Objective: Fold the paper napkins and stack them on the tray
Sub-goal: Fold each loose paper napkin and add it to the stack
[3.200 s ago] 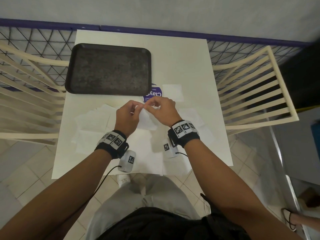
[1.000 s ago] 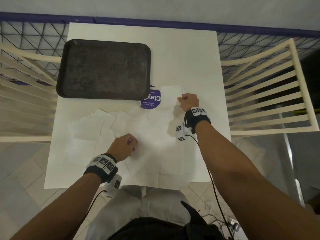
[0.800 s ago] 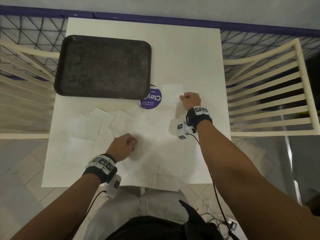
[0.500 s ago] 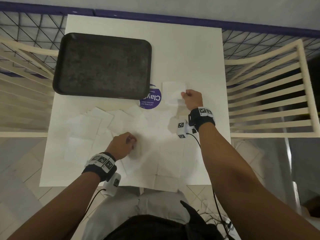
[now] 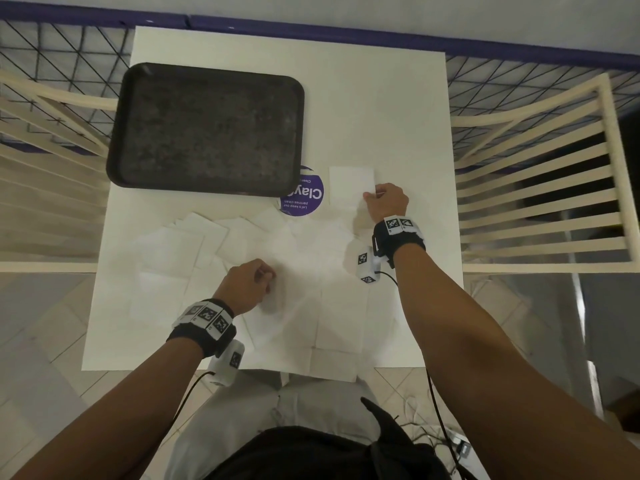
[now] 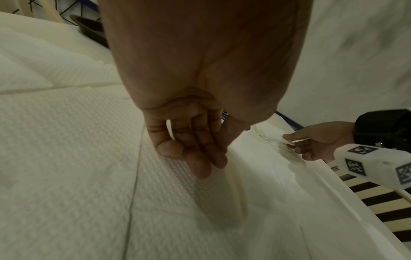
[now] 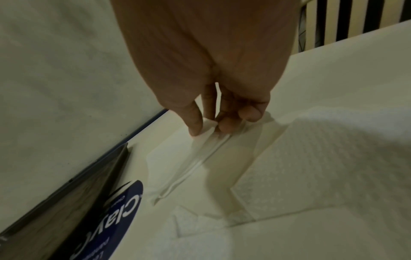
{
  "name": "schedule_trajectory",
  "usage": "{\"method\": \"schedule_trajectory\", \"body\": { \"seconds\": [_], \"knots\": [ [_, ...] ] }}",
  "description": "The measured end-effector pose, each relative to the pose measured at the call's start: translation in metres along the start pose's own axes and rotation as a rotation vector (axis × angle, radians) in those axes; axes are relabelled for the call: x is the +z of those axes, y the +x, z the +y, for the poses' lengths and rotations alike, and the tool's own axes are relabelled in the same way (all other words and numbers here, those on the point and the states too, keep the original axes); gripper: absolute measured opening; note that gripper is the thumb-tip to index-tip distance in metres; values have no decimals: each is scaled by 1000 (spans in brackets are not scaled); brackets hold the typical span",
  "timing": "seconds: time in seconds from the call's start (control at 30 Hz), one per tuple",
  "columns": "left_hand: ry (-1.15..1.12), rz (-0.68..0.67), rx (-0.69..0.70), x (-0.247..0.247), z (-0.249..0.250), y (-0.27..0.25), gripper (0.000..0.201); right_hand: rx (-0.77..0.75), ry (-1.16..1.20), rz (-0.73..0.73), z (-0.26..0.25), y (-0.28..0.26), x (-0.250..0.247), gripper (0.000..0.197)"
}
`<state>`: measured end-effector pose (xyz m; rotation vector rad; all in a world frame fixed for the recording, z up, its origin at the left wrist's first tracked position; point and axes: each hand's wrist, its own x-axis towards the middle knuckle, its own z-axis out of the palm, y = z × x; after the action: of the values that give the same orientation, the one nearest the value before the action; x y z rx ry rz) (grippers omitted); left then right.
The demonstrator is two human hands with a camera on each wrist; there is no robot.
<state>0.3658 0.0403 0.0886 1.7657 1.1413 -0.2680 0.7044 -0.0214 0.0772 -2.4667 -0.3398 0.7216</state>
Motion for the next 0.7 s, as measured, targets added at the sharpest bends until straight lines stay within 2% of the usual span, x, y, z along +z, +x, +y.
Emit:
{"method": "schedule_trajectory", "body": {
  "seconds": [0.1,0.2,0.3,0.37,0.43,0.57,0.7],
  "knots": [
    [6,3,13,3,-2,1,8,5,-6,23,3,-5,0,35],
    [12,55,48,6,-6,3,3,-68,4,47,10,-18,3,26],
    [-9,144,73,10,-3,3,26,-188,50,13,15,-42,8,15],
    [-18,185,82,14,-1,4,45,-282,82,-60,17,-64,14,13],
    [22,206,107,17,1,6,55,-379,82,-156,18,-87,22,11],
    [84,214,111,19,4,7,42,-490,7,-313,30,-115,46,15],
    [73,238,111,18,6,6,30,-486,-152,-325,34,-131,61,26]
  ]
}}
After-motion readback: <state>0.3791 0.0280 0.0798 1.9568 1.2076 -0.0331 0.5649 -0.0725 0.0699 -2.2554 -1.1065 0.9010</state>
